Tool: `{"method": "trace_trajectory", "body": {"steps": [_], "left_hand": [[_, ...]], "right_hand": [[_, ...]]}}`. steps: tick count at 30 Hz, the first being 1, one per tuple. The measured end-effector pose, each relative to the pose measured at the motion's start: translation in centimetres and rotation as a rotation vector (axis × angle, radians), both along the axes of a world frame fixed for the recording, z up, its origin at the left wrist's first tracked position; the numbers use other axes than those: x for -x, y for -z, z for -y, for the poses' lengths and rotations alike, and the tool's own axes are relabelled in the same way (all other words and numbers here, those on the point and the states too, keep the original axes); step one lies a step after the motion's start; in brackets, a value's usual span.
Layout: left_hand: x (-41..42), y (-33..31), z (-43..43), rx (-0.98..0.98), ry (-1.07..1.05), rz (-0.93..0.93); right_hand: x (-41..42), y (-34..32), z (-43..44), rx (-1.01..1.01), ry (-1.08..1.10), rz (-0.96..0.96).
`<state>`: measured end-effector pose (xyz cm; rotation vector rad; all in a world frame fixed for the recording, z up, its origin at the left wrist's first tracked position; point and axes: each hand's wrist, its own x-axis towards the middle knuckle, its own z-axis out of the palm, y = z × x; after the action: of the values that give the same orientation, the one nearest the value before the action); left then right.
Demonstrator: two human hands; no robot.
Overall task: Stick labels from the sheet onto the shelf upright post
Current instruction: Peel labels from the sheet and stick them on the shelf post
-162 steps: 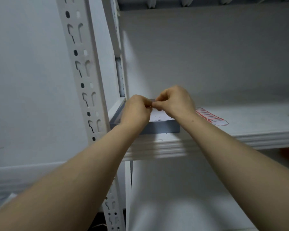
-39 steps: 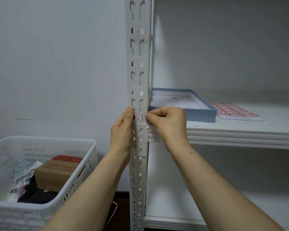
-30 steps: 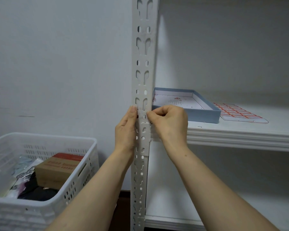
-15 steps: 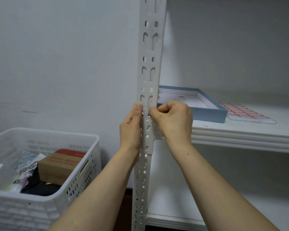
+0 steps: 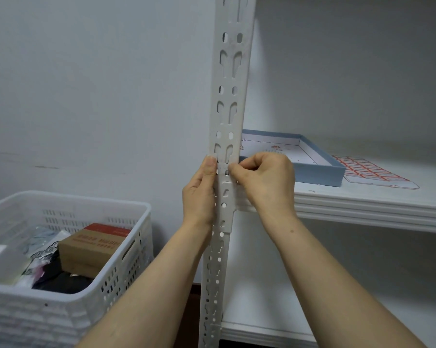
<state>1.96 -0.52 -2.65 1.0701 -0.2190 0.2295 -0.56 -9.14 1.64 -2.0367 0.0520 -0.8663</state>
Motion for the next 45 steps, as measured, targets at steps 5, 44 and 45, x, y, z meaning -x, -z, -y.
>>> {"method": "trace_trajectory", "body": {"steps": [5, 44, 45], "left_hand": [[0.1, -0.1, 0.0, 0.006, 0.000, -0.023], [0.2, 0.0, 0.3, -0.090, -0.109, 0.063], [0.2, 0.0, 0.3, -0.086, -0.112, 0.062]], "right_hand": [[-0.1, -0.1, 0.5, -0.134, -0.044, -0.031], [-0.8, 1.2, 1.9, -0.299, -0.248, -0.029], [-0.9, 1.2, 2.0, -0.297, -0.248, -0.027]]}}
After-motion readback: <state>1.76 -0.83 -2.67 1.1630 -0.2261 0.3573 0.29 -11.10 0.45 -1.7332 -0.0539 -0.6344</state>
